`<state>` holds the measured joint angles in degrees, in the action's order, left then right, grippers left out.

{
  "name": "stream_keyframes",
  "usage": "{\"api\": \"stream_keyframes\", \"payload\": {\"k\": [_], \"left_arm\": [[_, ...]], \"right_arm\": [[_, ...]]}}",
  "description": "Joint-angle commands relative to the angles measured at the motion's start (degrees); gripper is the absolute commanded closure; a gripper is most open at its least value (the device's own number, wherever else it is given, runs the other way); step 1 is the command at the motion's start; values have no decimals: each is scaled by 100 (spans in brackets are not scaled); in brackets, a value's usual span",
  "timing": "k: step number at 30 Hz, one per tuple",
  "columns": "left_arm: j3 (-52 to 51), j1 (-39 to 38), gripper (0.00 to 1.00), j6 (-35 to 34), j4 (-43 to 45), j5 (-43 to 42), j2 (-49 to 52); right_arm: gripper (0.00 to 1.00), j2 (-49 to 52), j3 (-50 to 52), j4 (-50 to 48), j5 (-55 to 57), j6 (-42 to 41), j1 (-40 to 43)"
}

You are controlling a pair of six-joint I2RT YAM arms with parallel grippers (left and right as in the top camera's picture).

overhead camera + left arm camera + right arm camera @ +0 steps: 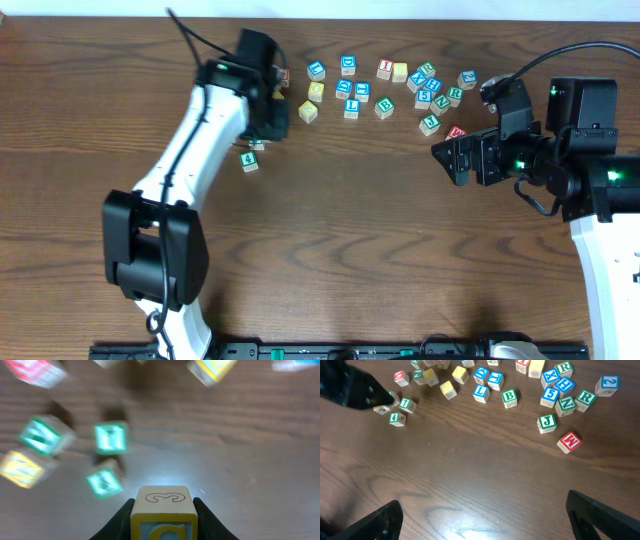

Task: Spell out CORL
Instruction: 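Carry the yellow C block right and set it down in open space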

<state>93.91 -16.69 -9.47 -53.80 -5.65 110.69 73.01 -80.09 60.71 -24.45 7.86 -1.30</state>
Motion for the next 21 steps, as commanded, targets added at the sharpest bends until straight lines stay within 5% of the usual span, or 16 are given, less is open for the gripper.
{"api": "stream_keyframes", "payload": {"k": [1, 21], "left_arm": [[-326, -286, 78, -527, 31, 17, 155], [-1360, -1121, 77, -1228, 2197, 302, 411]], "right_arm": [[1, -2, -101, 66, -55, 57, 13], [1, 2, -101, 83, 35, 59, 13]]}}
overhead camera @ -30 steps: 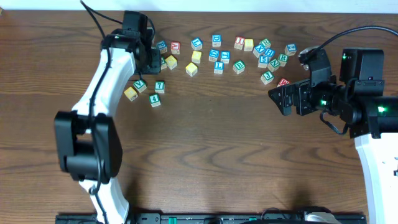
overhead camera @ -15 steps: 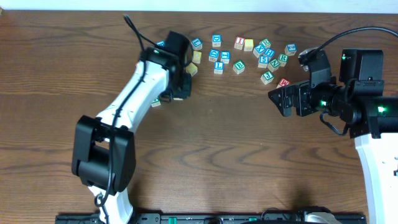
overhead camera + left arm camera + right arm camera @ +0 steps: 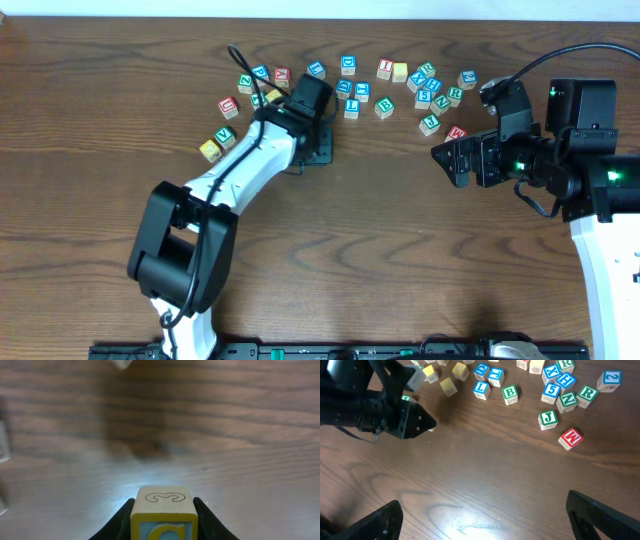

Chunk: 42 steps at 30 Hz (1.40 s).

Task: Spell out CORL
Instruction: 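Carry the yellow C block right and set it down in open space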

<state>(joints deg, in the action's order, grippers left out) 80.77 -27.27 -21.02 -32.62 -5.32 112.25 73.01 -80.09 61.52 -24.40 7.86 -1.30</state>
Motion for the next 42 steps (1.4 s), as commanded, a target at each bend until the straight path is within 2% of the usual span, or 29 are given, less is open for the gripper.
{"api": "stream_keyframes", "payload": {"k": [1, 11, 37, 40, 42], "left_arm": [[-46, -76, 77, -74, 109, 367, 313], [-46, -85, 77, -74, 570, 455, 682], [-46, -83, 77, 79, 857, 758, 761], [-46, -83, 76, 79, 857, 758, 761], [-46, -83, 69, 79, 857, 758, 761]], "right_arm": [[1, 2, -101, 2, 33, 59, 13], [1, 2, -98, 2, 31, 59, 13], [1, 2, -98, 4, 31, 57, 13], [1, 2, -98, 7, 28, 57, 13], [1, 2, -98, 4, 28, 57, 13]]}}
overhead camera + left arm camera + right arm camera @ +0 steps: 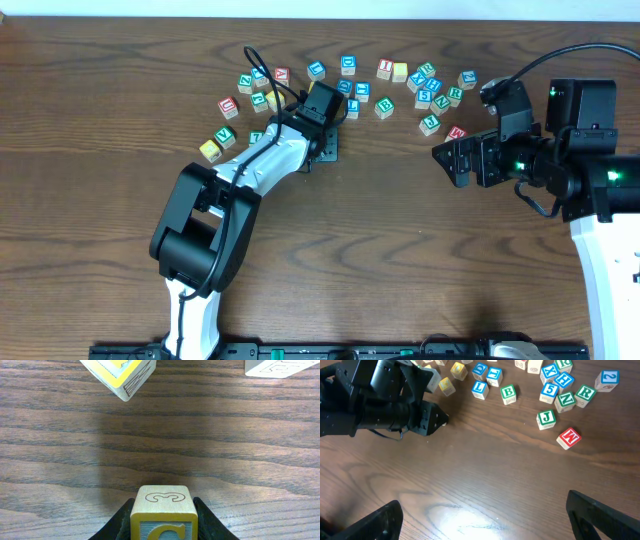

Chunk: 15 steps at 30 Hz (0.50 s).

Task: Spell out CORL
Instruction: 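Carry the yellow C block right and set it down in open space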

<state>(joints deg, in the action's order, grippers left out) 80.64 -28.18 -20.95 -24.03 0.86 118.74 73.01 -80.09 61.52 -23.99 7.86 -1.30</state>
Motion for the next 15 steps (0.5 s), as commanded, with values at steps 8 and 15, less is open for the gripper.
{"api": "stream_keyframes", "payload": {"k": [8, 15], "left_arm": [[-33, 9, 68, 72, -4, 140, 111], [-33, 9, 62, 72, -4, 140, 111]], "right_arm": [[1, 2, -98, 2, -13, 57, 13], [1, 2, -98, 7, -13, 55, 13]]}}
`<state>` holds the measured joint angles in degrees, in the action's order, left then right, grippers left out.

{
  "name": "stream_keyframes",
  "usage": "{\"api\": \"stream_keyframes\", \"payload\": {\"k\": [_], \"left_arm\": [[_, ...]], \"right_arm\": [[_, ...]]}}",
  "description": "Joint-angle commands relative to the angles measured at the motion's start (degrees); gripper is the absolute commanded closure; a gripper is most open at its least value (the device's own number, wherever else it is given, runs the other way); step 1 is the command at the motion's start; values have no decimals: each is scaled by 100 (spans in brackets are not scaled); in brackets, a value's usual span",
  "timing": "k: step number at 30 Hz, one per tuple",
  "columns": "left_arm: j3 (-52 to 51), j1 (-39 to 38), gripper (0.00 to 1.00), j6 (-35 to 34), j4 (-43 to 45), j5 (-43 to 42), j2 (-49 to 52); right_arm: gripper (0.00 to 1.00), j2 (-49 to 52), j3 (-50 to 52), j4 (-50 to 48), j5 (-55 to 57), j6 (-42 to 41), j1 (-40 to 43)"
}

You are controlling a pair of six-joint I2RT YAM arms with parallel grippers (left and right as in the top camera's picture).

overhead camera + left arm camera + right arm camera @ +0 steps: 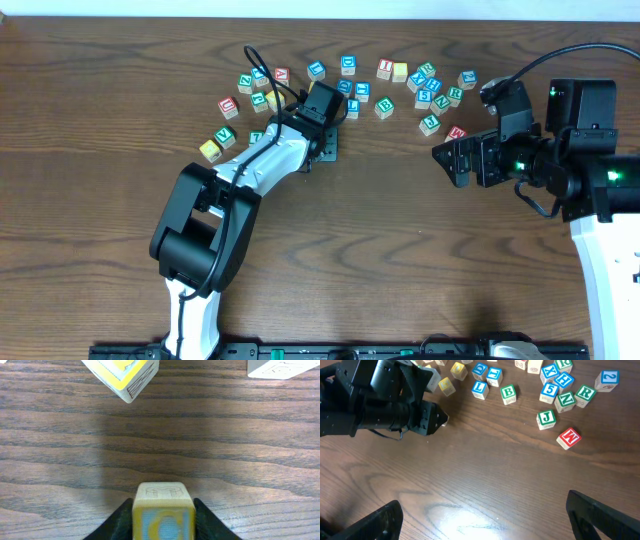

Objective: Spell out CORL

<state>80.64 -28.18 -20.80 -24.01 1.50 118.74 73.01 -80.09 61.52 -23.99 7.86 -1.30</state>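
My left gripper [325, 150] is low over the table just in front of the block cluster, shut on a yellow-edged block with a blue C face [162, 516]. That C face is turned toward the wrist camera, and the block looks to be at the tabletop. A blue L block [479, 388] and a green R block [585, 394] lie among the loose blocks at the back. At the right side of the table my right gripper [485, 515] hangs open and holds nothing.
Loose letter blocks spread along the far edge, among them a green B [508, 393], a green J [546, 418] and a red W [569, 437]. A yellow block [122, 375] lies just beyond the held block. Bare wood [380, 240] fills the middle and front.
The C block has tipped between the left fingers: its top face with the 3 shows less and the C face shows more. Neither arm has visibly shifted.
My left gripper held the C block over the left end of the cluster. It then held the block further right, in front of the blocks, and later low over bare wood there. Now the block is tipped in the fingers. The right arm stayed still and open.
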Motion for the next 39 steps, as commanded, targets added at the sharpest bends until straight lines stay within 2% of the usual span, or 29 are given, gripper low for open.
{"api": "stream_keyframes", "payload": {"k": [1, 15, 19, 22, 25, 33, 39], "left_arm": [[-33, 9, 62, 57, -7, 76, 111], [7, 55, 60, 57, -11, 72, -57], [66, 144, 51, 61, -20, 72, -481], [66, 234, 47, 61, -94, 72, -890], [66, 382, 46, 76, -387, 72, -1399], [70, 872, 29, 116, -1790, 61, -2765], [70, 1252, 16, 557, -2686, 42, -3654]], "right_arm": [[1, 2, -98, 7, -13, 57, 13], [1, 2, -98, 0, -17, 57, 13], [1, 2, -98, -26, -15, 57, 13], [1, 2, -98, -92, -15, 55, 13], [1, 2, -98, -116, -17, 55, 13], [1, 9, -98, -131, -15, 55, 13], [1, 173, -98, -129, -11, -210, -28]]}}
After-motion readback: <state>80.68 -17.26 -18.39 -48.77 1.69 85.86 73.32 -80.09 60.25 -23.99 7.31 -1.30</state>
